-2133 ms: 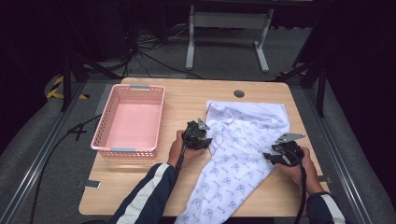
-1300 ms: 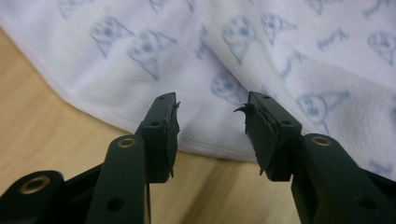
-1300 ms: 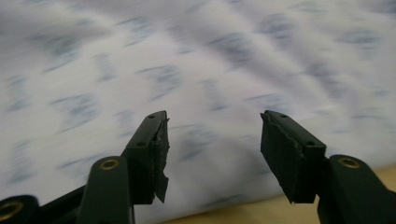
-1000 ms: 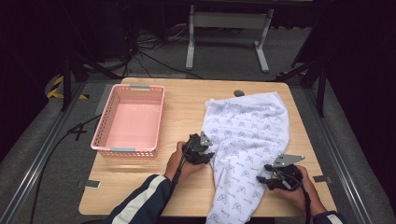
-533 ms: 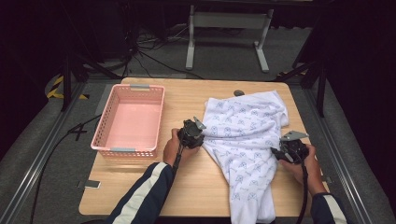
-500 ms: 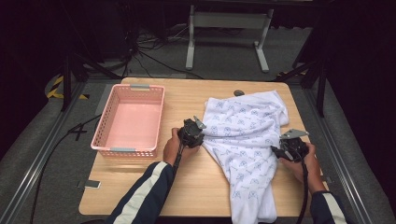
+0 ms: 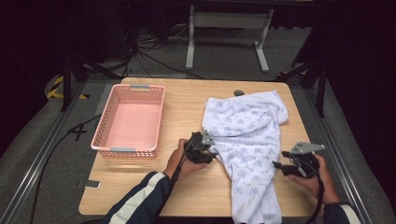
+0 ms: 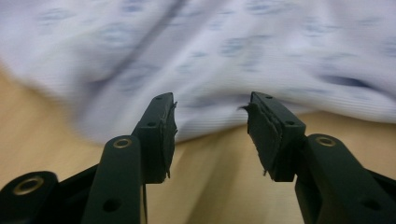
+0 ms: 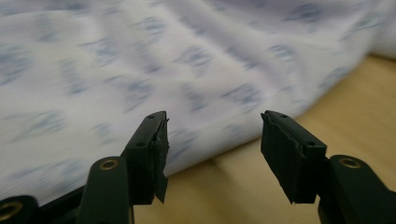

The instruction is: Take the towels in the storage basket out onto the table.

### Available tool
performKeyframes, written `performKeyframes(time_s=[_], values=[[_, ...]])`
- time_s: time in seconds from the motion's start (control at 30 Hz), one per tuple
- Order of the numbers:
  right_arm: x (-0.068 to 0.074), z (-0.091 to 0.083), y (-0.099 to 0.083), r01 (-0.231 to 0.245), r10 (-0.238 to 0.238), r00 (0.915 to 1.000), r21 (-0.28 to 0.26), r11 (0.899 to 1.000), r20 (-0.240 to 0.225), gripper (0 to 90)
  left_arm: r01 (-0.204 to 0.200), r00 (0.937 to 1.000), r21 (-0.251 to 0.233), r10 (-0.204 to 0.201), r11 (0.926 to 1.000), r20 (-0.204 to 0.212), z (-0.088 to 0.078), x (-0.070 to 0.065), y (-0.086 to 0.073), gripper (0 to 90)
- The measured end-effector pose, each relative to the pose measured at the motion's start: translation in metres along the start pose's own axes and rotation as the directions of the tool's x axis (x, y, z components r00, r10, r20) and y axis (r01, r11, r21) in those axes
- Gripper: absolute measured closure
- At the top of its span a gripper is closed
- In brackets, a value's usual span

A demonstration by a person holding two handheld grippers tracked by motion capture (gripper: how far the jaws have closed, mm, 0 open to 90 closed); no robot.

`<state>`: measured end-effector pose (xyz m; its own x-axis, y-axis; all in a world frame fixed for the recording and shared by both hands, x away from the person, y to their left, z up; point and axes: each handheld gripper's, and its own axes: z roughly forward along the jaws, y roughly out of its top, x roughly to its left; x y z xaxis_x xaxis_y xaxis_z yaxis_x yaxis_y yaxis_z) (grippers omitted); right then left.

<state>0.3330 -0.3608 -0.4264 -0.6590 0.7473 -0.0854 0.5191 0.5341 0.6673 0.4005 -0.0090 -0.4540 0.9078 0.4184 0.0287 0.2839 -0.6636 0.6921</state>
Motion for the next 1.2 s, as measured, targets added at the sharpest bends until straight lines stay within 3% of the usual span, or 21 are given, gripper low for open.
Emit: performKeyframes(time_s=[0.03, 0.17, 0.3, 0.37, 0.4, 0.43, 0.53, 0.57, 0.67, 0.7, 0.73, 0.77, 0.8, 0.83, 0.87, 0.93, 1.03, 1.07, 1.13, 1.17, 1.2], values=[[0.011, -0.005, -0.007, 0.022, -0.022, 0.9978, 0.009, 1.000, -0.062, 41.9, -0.010, 0.9999, 0.008, 0.010, 0.9999, 0.011, 0.003, -0.003, 0.000, 48.2], [0.034, -0.009, -0.024, -0.017, 0.020, 0.9872, 0.019, 1.000, -0.158, 40.9, 0.016, 0.9995, 0.015, -0.017, 0.9998, 0.025, 0.011, -0.002, -0.003, 46.1], [0.047, -0.001, -0.031, 0.022, -0.011, 0.9888, 0.074, 0.997, -0.149, 38.6, 0.005, 0.9996, 0.002, -0.005, 1.0000, 0.028, 0.015, 0.003, 0.000, 46.8], [0.048, -0.002, -0.032, 0.011, -0.001, 0.9917, 0.076, 0.997, -0.129, 40.4, 0.006, 0.9996, -0.006, -0.006, 1.0000, 0.027, 0.017, 0.004, 0.001, 50.1], [0.049, -0.003, -0.032, 0.018, -0.010, 0.9940, 0.075, 0.997, -0.109, 43.3, 0.011, 0.9996, -0.023, -0.010, 0.9997, 0.024, 0.019, 0.005, 0.002, 52.7], [0.054, -0.004, -0.033, 0.037, -0.028, 0.9928, 0.072, 0.997, -0.116, 56.4, 0.007, 0.9998, -0.017, -0.007, 0.9998, 0.021, 0.019, 0.006, 0.003, 63.5], [0.060, -0.006, -0.033, 0.041, -0.031, 0.9900, 0.068, 0.997, -0.138, 78.6, -0.025, 0.9996, -0.012, 0.025, 0.9996, -0.008, 0.021, 0.010, 0.006, 86.4], [0.062, -0.007, -0.033, 0.043, -0.033, 0.9894, 0.067, 0.997, -0.141, 85.2, -0.018, 0.9998, -0.020, 0.018, 0.9996, 0.011, 0.022, 0.013, 0.006, 89.7], [0.061, -0.016, -0.035, 0.051, -0.045, 0.9948, 0.057, 0.997, -0.091, 87.1, 0.009, 0.9999, -0.016, -0.008, 0.9998, 0.014, 0.015, 0.021, 0.003, 90.0], [0.057, -0.021, -0.036, 0.024, -0.022, 0.9971, 0.037, 0.999, -0.073, 87.2, 0.041, 0.9987, -0.045, -0.039, 0.9982, 0.034, 0.011, 0.024, 0.002, 90.0], [0.051, -0.030, -0.036, -0.015, 0.015, 0.9985, -0.006, 1.000, -0.053, 87.3, 0.055, 0.9984, -0.055, -0.054, 0.9970, 0.019, 0.007, 0.027, 0.001, 90.0], [0.051, -0.030, -0.036, -0.015, 0.015, 0.9985, -0.006, 1.000, -0.053, 87.3, 0.055, 0.9984, -0.055, -0.054, 0.9970, 0.019, 0.007, 0.027, 0.001, 90.0], [0.032, -0.051, -0.039, -0.099, 0.104, 0.9936, -0.109, 0.989, 0.043, 87.3, 0.056, 0.9984, -0.057, -0.055, 0.9968, 0.012, 0.001, 0.031, 0.001, 90.0], [0.032, -0.051, -0.039, -0.099, 0.104, 0.9936, -0.109, 0.989, 0.043, 87.3, 0.056, 0.9984, -0.057, -0.055, 0.9968, 0.012, 0.001, 0.031, 0.001, 90.0], [0.023, -0.060, -0.040, -0.133, 0.146, 0.9850, -0.138, 0.982, 0.092, 87.3, 0.053, 0.9986, -0.062, -0.053, 0.9967, 0.000, -0.001, 0.031, 0.002, 90.0], [0.002, -0.068, -0.042, -0.196, 0.227, 0.9570, -0.170, 0.966, 0.181, 87.2, 0.037, 0.9993, -0.047, -0.036, 0.9982, 0.011, -0.004, 0.029, 0.004, 89.9], [-0.020, -0.061, -0.046, -0.232, 0.254, 0.9211, -0.109, 0.967, 0.295, 87.0, 0.023, 0.9994, -0.030, -0.022, 0.9993, 0.027, -0.008, 0.024, 0.003, 89.8], [-0.029, -0.053, -0.050, -0.266, 0.276, 0.9166, -0.071, 0.961, 0.290, 86.2, 0.014, 0.9992, -0.028, -0.013, 0.9995, 0.039, -0.009, 0.022, 0.002, 89.6], [-0.036, -0.043, -0.054, -0.274, 0.261, 0.9123, -0.003, 0.962, 0.316, 83.4, -0.011, 0.9980, -0.020, 0.013, 0.9997, 0.062, -0.017, 0.016, -0.001, 87.1], [-0.039, -0.036, -0.056, -0.281, 0.251, 0.9111, 0.047, 0.959, 0.327, 78.0, -0.006, 0.9974, -0.033, 0.008, 0.9994, 0.072, -0.020, 0.012, -0.003, 84.1], [-0.039, -0.034, -0.057, -0.289, 0.251, 0.9035, 0.062, 0.955, 0.347, 65.5, -0.030, 0.9965, -0.025, 0.032, 0.9992, 0.077, -0.027, 0.009, -0.006, 80.7]])
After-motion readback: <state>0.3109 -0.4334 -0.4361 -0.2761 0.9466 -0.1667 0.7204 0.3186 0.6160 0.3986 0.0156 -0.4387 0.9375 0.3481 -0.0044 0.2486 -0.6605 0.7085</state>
